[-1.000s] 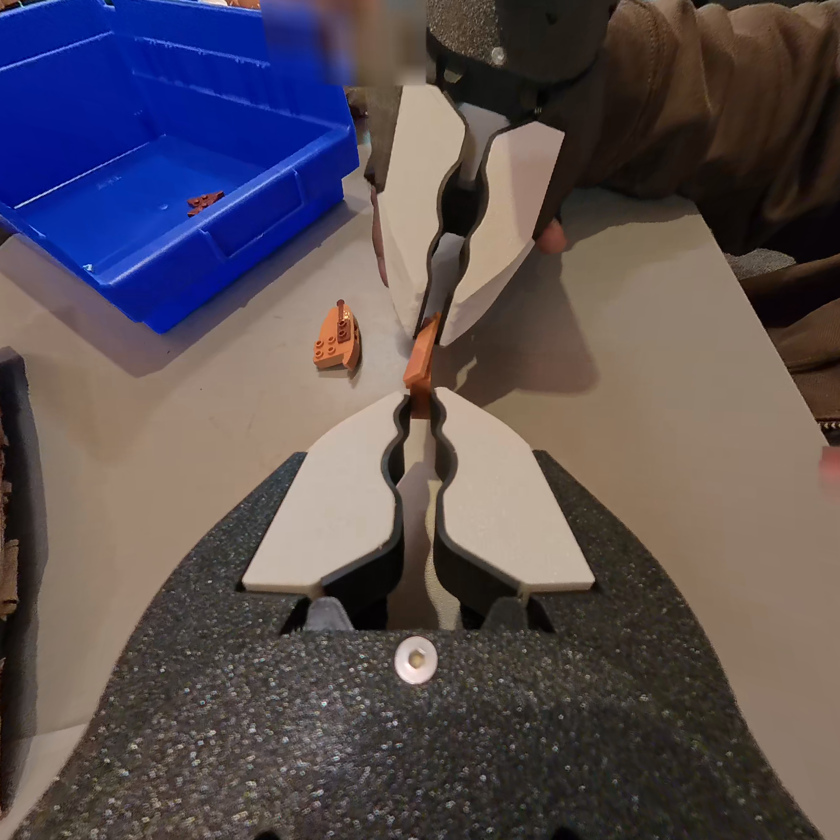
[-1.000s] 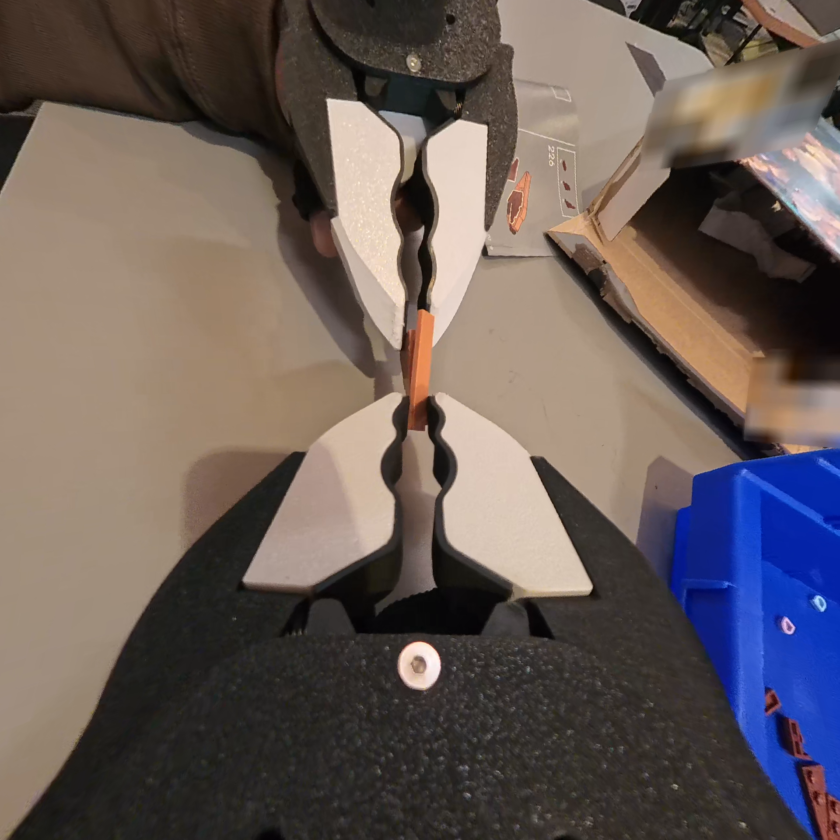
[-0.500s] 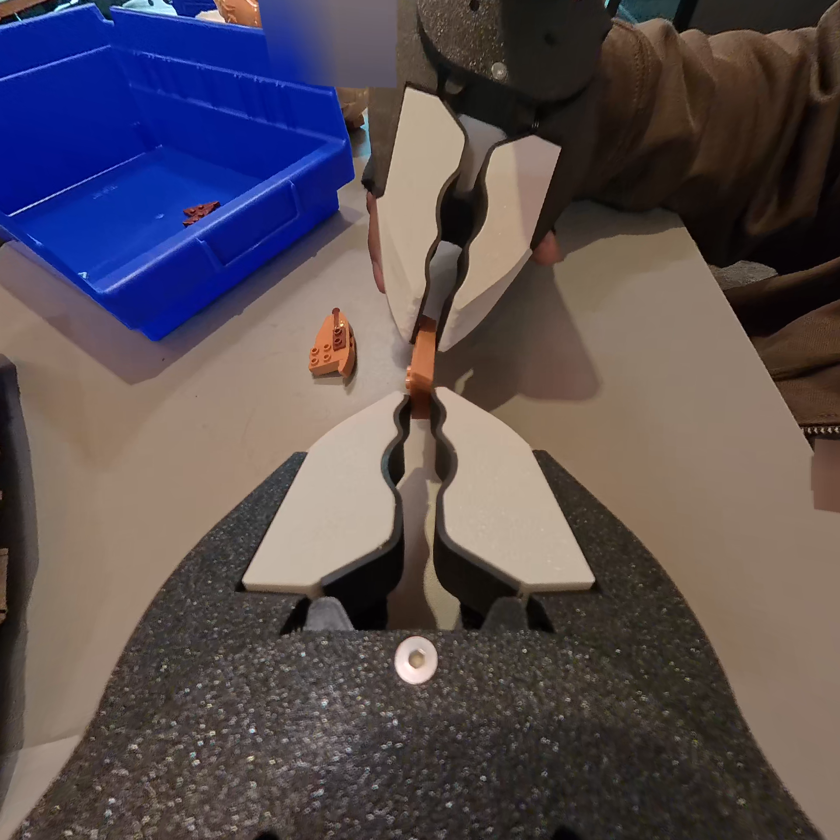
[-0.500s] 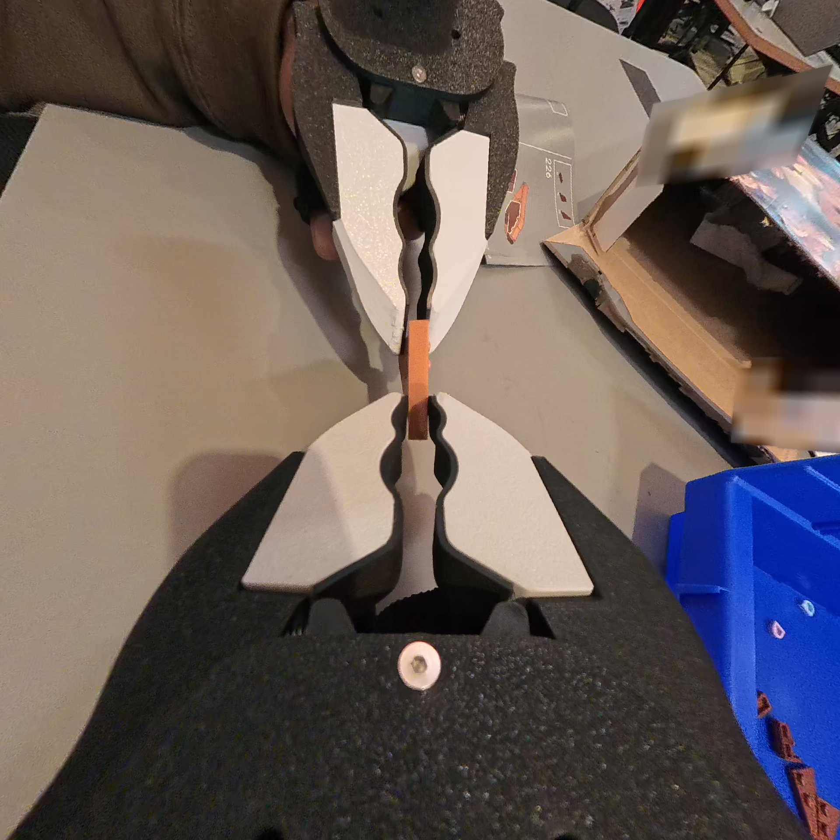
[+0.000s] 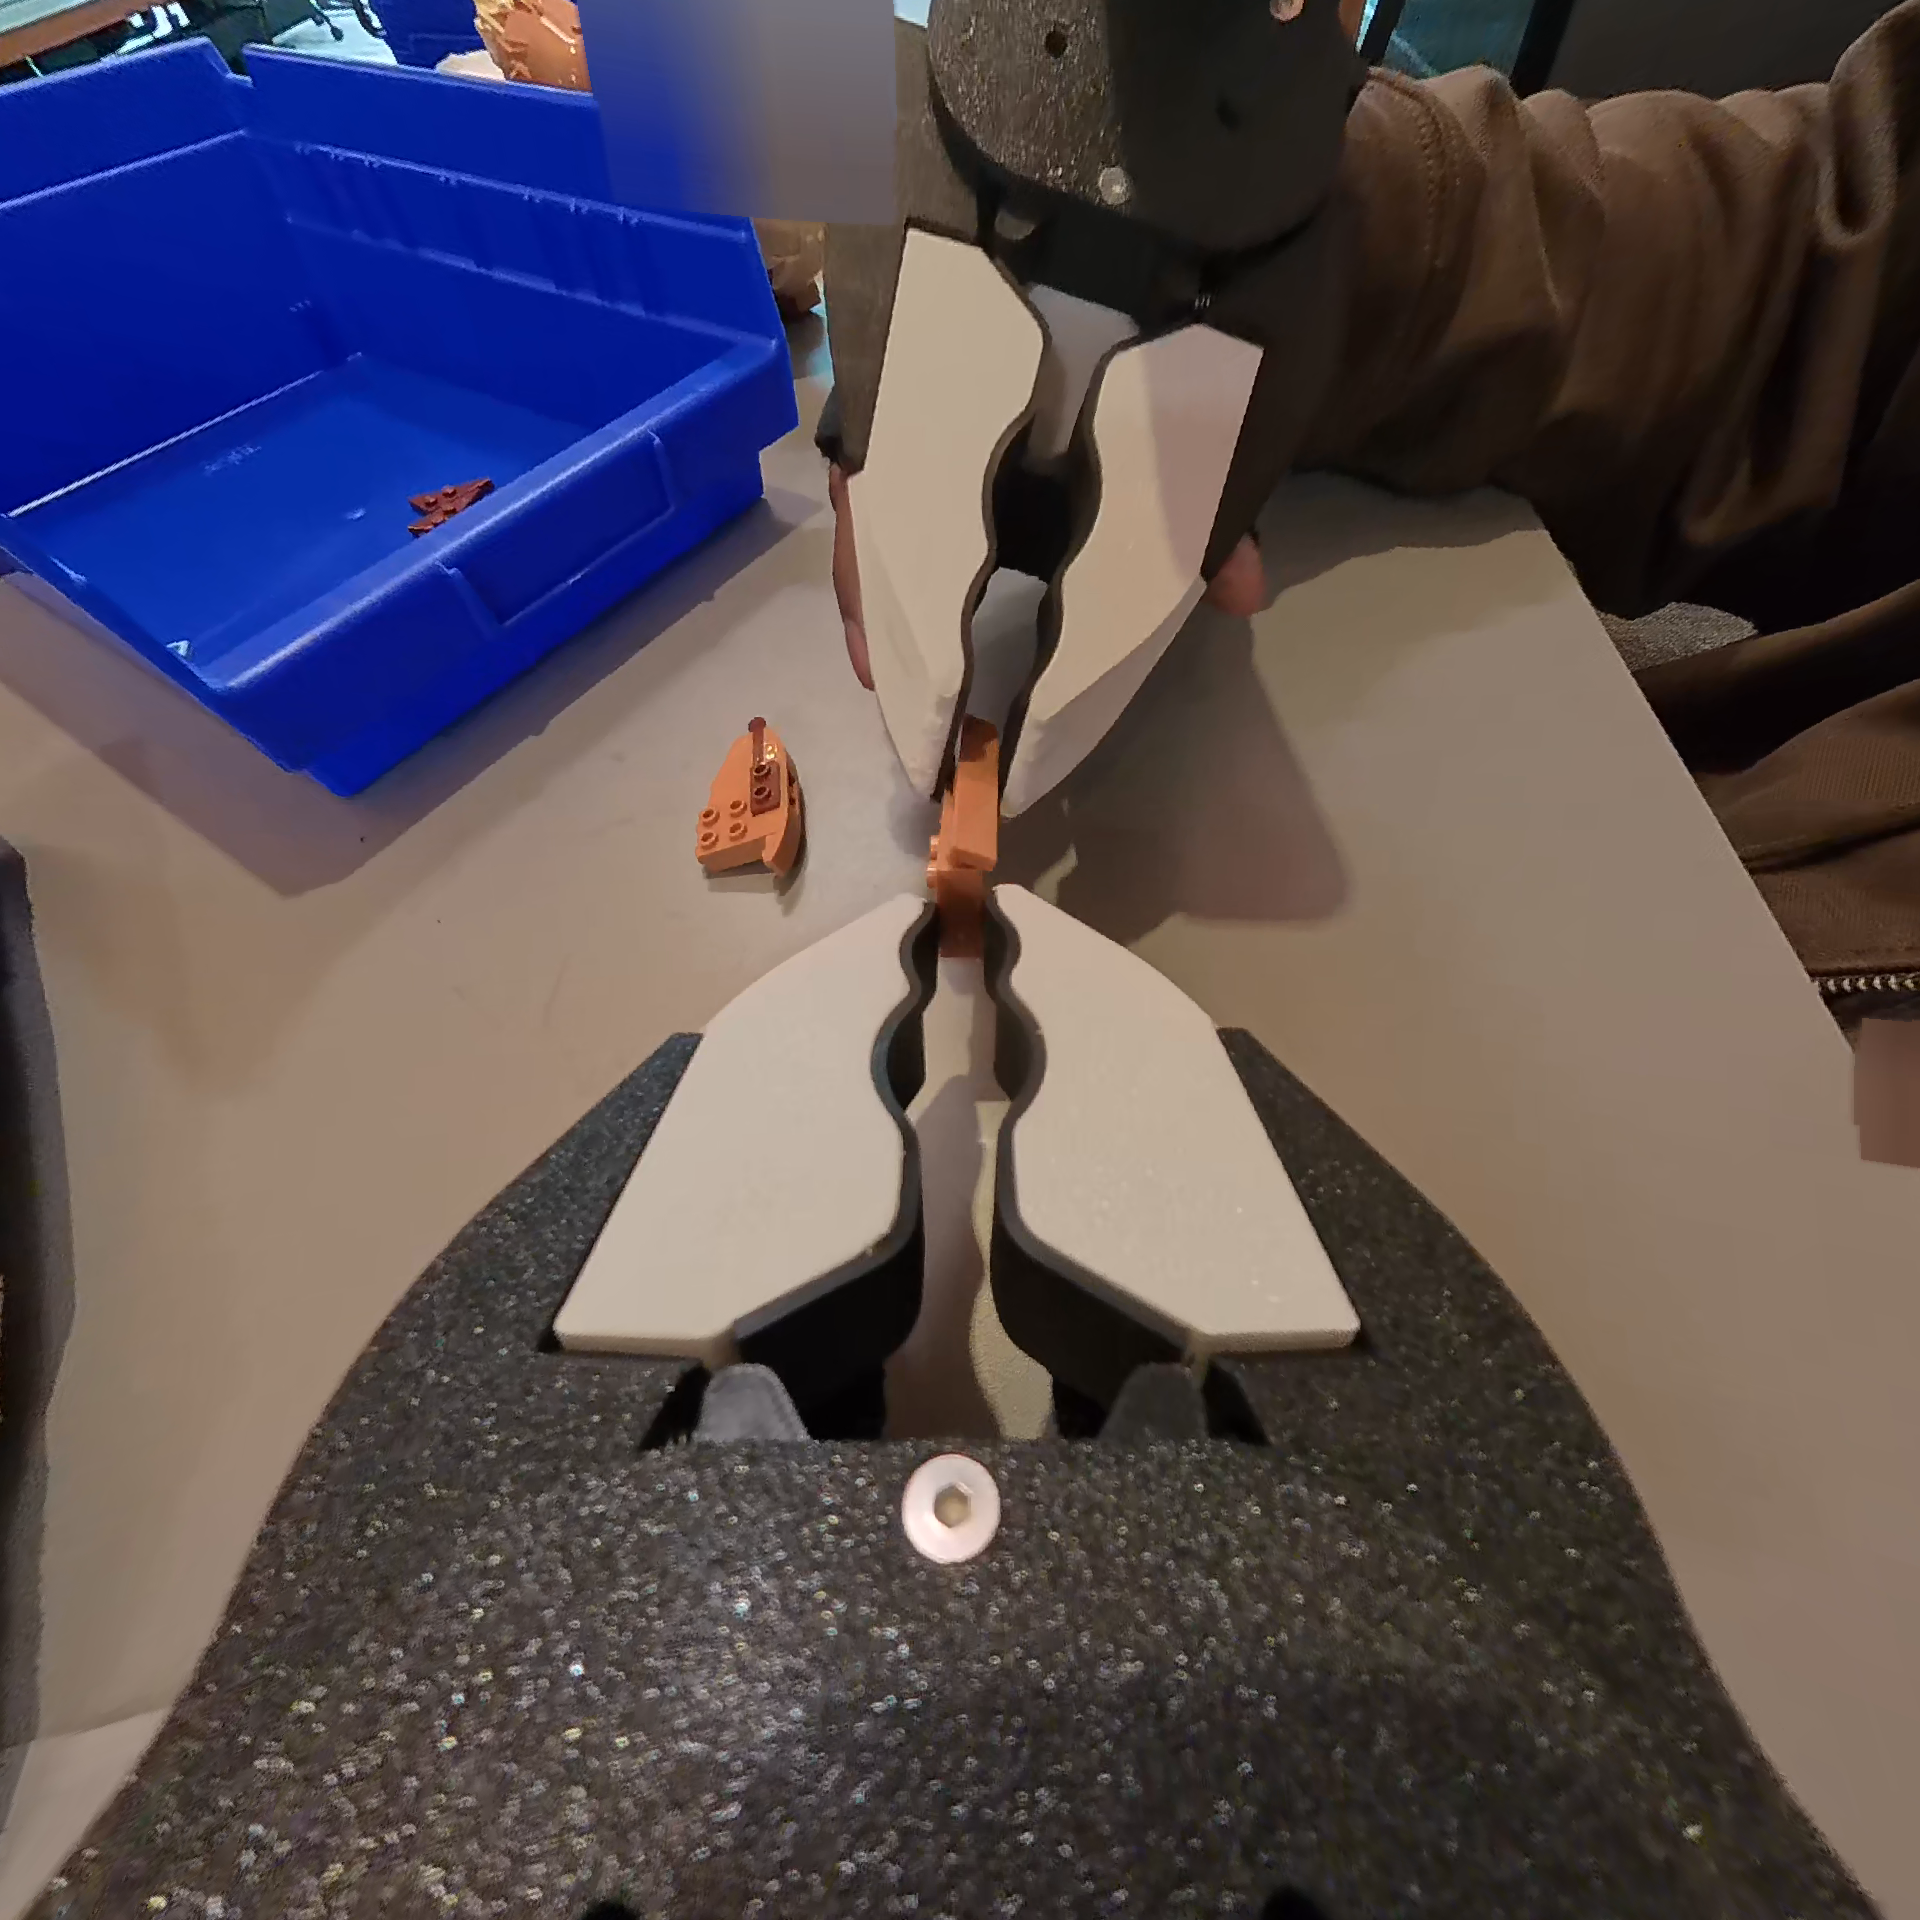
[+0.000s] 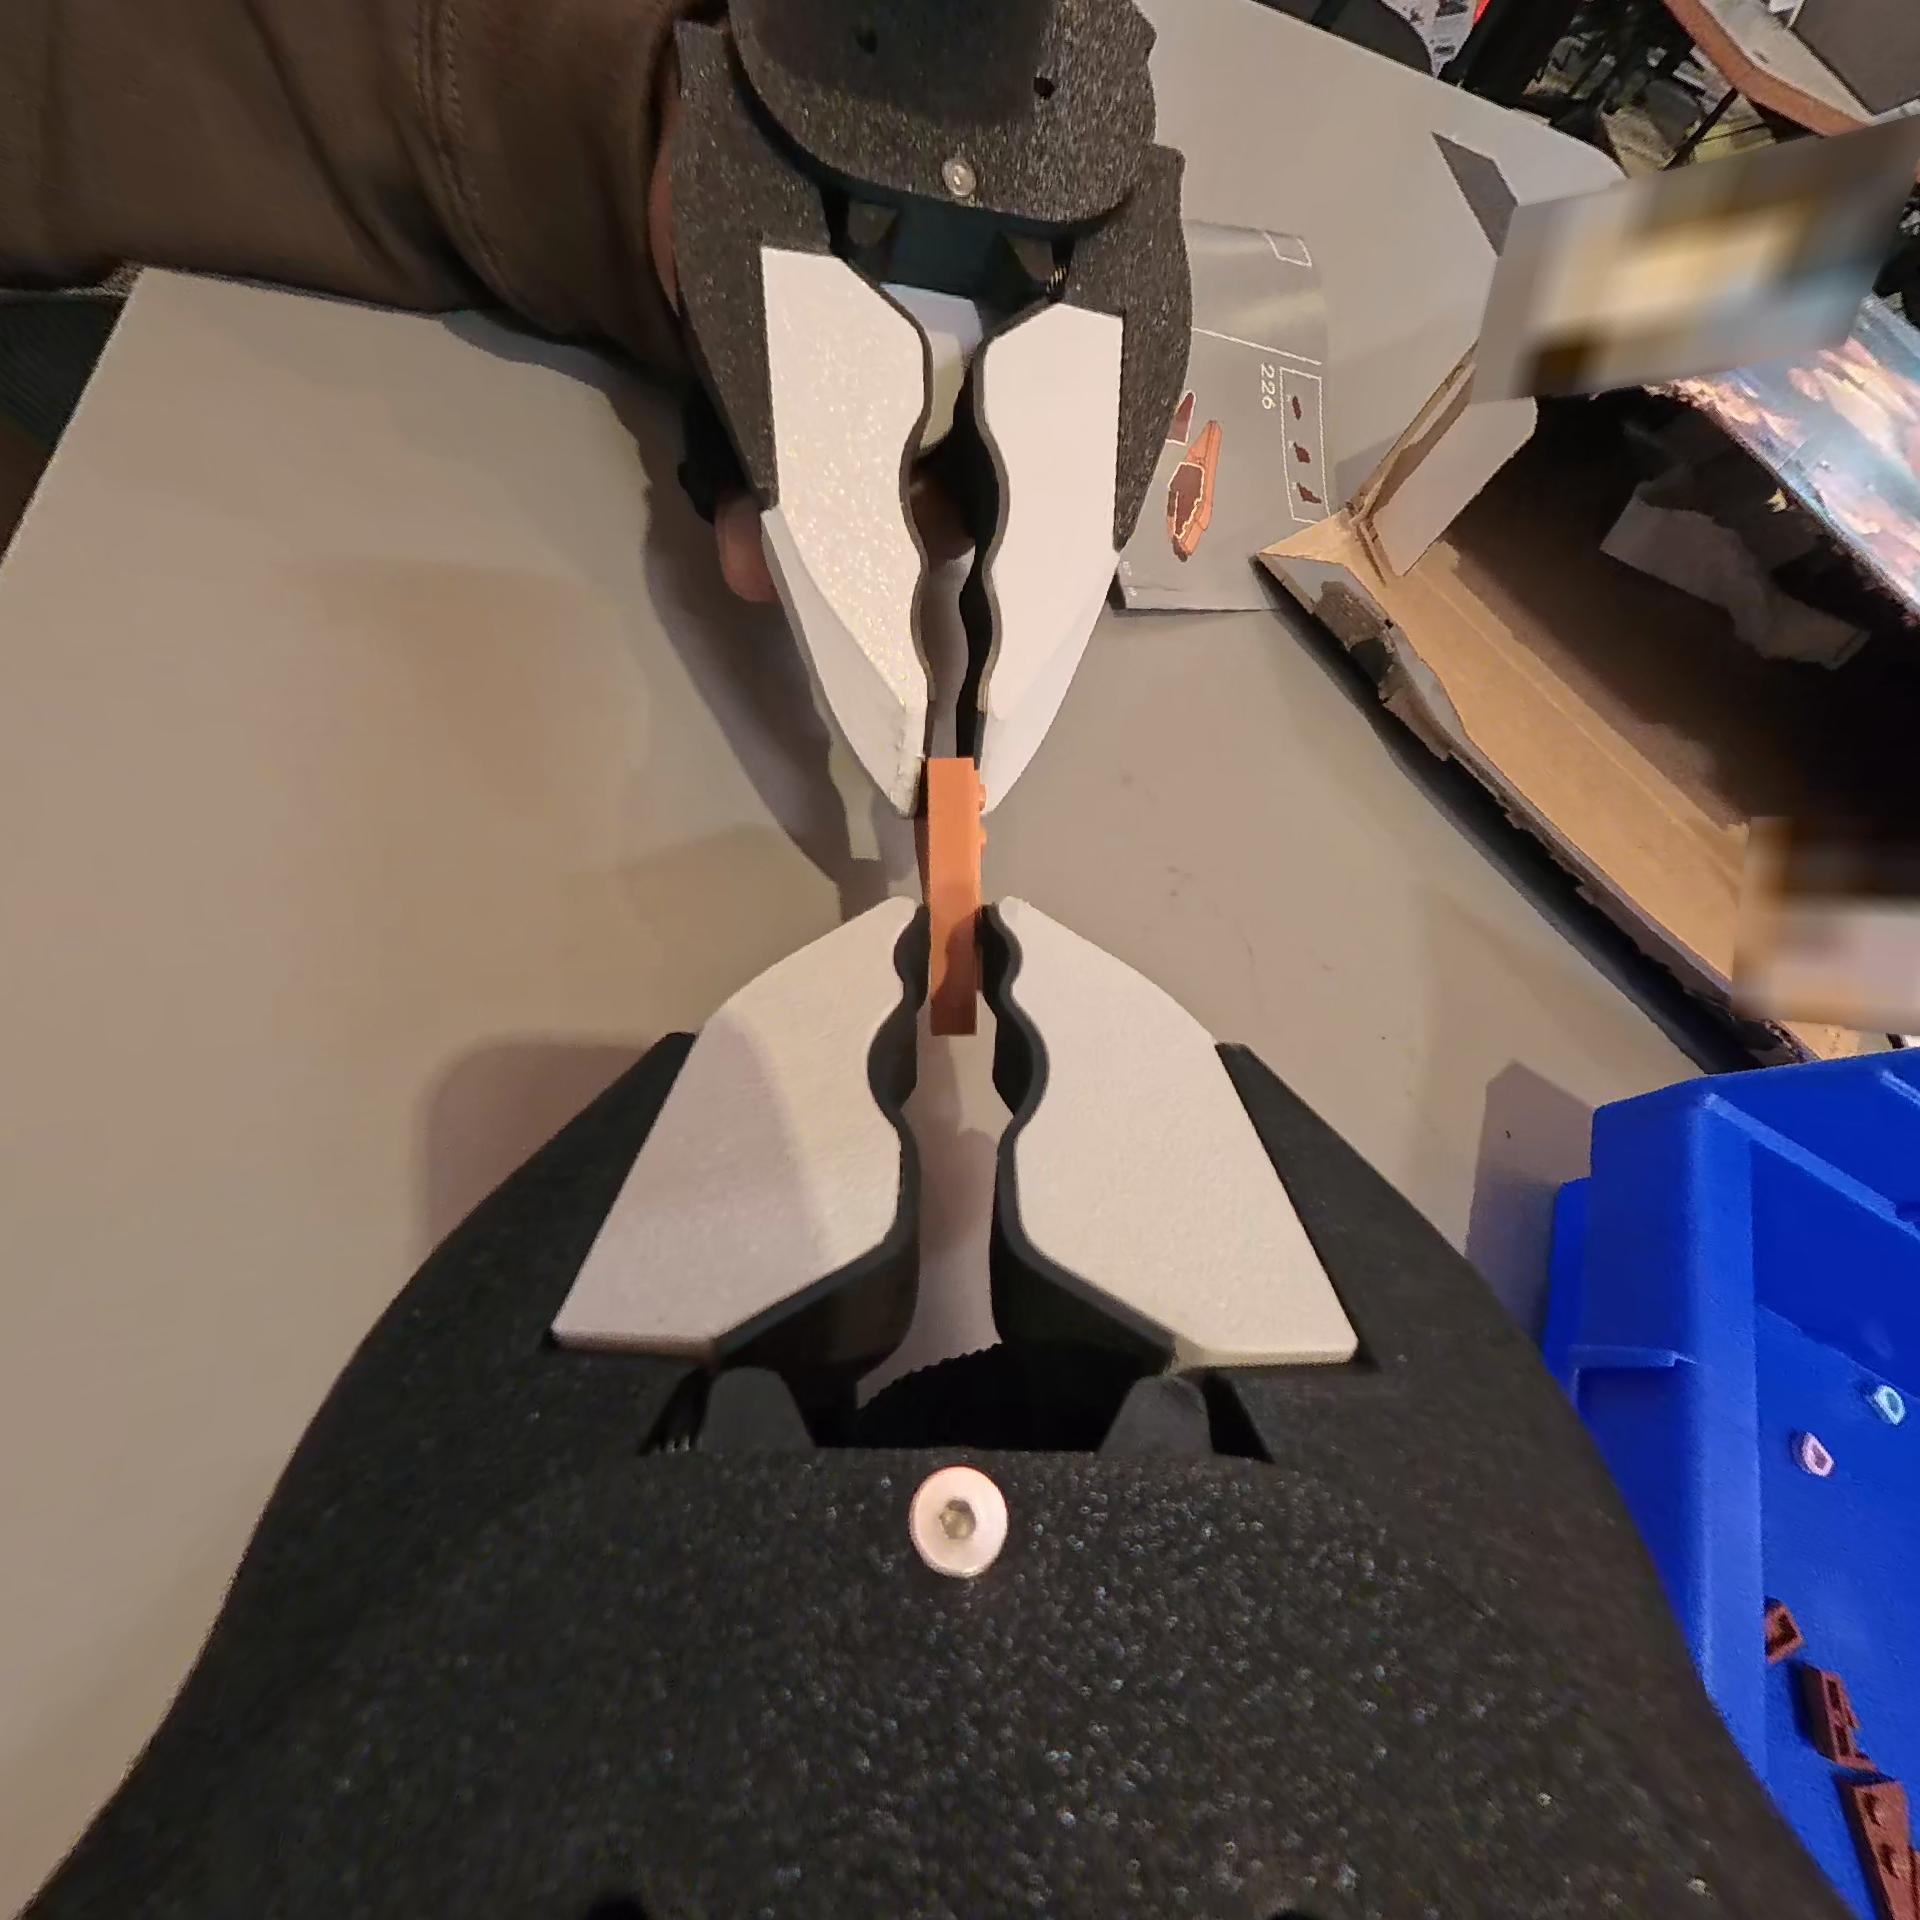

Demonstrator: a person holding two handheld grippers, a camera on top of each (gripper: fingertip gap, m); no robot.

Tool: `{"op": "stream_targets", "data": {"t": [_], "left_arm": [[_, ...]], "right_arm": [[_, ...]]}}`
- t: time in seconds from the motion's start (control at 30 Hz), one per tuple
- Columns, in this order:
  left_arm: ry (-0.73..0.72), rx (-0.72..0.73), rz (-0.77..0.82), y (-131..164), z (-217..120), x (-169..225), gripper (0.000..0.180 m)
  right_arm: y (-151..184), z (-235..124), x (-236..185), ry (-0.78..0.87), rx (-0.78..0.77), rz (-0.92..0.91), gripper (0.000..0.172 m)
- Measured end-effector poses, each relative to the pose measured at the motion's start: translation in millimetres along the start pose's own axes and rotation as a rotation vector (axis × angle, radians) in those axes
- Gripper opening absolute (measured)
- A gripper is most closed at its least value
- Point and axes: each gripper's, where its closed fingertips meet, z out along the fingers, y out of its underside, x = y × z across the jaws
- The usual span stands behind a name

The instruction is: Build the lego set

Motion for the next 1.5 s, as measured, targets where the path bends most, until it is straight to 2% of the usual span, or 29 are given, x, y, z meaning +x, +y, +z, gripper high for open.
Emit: {"op": "stream_targets", "data": {"t": [0.63,1.07,1.27,1.5], "left_arm": [[0.015,0.093,-0.007,-12.2,-4.7,0.9,0.008],[0.033,0.153,-0.033,-20.0,-8.6,1.5,0.008],[0.030,0.168,-0.035,-22.5,-10.9,0.4,0.008],[0.025,0.224,-0.049,-33.0,-22.5,-2.5,0.008]], "right_arm": [[-12.7,-5.8,2.0,-0.019,-0.011,0.101,0.008],[-20.9,-7.7,5.9,-0.002,-0.032,0.074,0.016],[-26.8,-20.9,6.0,0.042,0.001,-0.061,0.027],[-29.7,-48.0,19.5,0.241,0.119,-0.268,0.030]]}}
